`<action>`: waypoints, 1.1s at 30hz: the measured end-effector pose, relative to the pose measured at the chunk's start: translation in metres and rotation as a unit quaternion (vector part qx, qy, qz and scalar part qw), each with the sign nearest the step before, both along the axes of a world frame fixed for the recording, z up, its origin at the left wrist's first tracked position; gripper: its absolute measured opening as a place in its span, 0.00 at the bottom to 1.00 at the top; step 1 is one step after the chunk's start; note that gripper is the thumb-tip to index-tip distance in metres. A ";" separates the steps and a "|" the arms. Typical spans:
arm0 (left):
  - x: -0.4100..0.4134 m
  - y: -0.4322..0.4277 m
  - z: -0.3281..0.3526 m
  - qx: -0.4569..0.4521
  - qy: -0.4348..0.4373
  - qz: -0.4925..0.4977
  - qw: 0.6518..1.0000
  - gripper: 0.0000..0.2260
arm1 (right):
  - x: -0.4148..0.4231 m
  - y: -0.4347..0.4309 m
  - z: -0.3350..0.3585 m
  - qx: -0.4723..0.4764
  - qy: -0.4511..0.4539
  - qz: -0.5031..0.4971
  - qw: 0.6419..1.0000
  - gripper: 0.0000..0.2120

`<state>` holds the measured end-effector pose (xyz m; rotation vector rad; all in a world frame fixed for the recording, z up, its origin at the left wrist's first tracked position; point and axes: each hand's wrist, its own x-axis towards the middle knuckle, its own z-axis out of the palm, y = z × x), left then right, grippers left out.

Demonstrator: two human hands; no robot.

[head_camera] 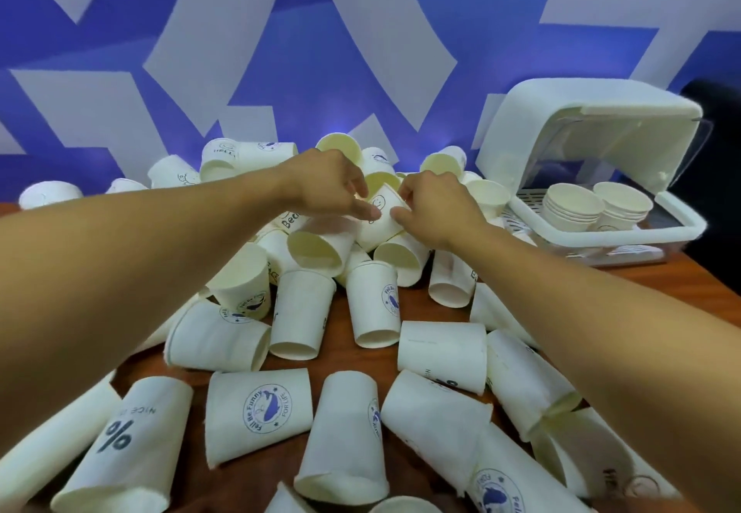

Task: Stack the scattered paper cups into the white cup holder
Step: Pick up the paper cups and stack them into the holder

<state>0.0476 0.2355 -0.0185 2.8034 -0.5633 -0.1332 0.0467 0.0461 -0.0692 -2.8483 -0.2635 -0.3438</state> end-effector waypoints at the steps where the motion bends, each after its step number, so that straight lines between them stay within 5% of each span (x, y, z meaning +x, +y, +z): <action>1: -0.004 0.002 0.002 -0.012 0.018 -0.026 0.999 0.22 | 0.000 0.001 -0.001 0.001 -0.001 -0.002 1.000 0.11; 7: -0.025 0.018 0.010 -0.070 0.038 -0.153 0.985 0.31 | -0.003 0.006 -0.001 0.030 0.000 -0.007 1.000 0.07; 12: -0.032 0.024 0.005 0.035 0.026 -0.205 0.978 0.24 | -0.010 0.008 0.003 0.037 -0.005 0.006 0.999 0.06; 18: -0.037 0.022 0.006 0.033 -0.145 -0.226 0.963 0.08 | -0.024 0.006 0.013 0.034 -0.036 0.014 0.999 0.06; 26: -0.038 0.003 0.025 0.070 -0.403 -0.199 0.891 0.12 | -0.061 -0.030 0.052 0.017 -0.113 -0.007 0.993 0.06; 29: -0.046 -0.014 0.036 0.054 -0.448 -0.182 0.874 0.02 | -0.076 -0.049 0.065 0.016 -0.137 -0.018 0.990 0.08; 33: -0.059 -0.043 0.048 0.043 -0.442 -0.152 0.883 0.07 | -0.096 -0.069 0.076 0.019 -0.153 -0.041 0.987 0.08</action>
